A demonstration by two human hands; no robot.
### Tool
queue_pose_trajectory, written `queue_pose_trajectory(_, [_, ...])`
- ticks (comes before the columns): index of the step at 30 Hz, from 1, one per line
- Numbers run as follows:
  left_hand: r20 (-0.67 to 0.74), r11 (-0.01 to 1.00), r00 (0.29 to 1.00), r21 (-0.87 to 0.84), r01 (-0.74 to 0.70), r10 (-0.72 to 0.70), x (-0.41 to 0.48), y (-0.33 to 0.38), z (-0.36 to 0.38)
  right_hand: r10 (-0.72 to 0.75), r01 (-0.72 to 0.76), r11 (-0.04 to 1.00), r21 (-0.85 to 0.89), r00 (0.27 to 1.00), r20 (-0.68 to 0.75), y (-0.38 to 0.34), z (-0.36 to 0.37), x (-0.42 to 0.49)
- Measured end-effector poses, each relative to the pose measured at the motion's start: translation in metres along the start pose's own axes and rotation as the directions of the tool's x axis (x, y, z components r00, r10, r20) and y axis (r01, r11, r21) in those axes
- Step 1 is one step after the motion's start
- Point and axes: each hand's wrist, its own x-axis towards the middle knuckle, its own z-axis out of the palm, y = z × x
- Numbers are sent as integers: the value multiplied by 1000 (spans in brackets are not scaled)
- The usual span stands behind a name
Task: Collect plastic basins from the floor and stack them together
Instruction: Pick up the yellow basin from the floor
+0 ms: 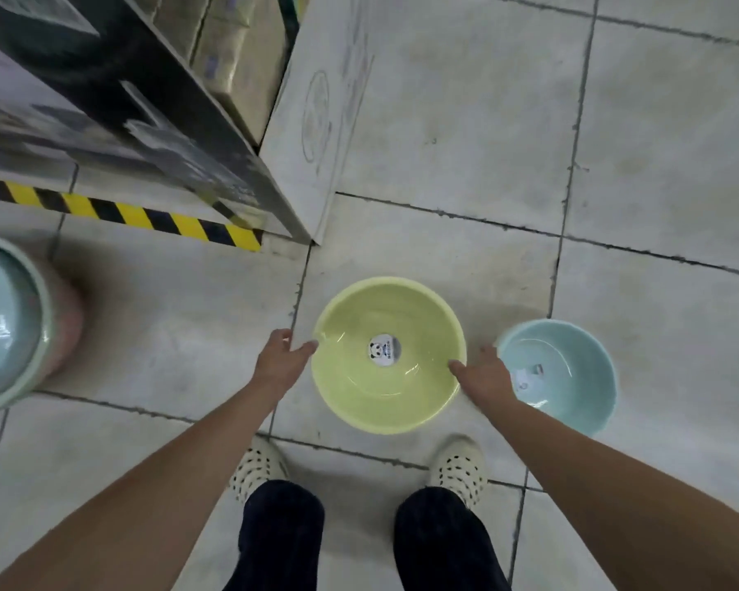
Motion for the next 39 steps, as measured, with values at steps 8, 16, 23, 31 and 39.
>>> queue_pose_trajectory(8, [90, 986, 992, -136, 97, -85, 95, -59, 56, 167, -175, 920, 352, 985, 54, 62, 86, 86])
queue_pose_trajectory(16, [-21, 975, 979, 101, -198, 201, 85, -66, 39, -48, 60, 933, 355, 998, -43, 46, 73, 77])
queue_pose_trajectory(23, [-229, 975, 957, -96, -202, 176, 9, -69, -61, -335, 328, 932, 153, 942, 26, -68, 48, -8])
queue_pose_trajectory(31, [-409, 949, 912, -297, -111, -21, -76, -101, -228, -515, 523, 852, 24, 828, 220, -222, 88, -147])
queue_pose_trajectory(39, [-495, 866, 854, -486, -121, -159, -148, -155, -392, -564, 614, 787, -59, 755, 334, -342, 177, -290])
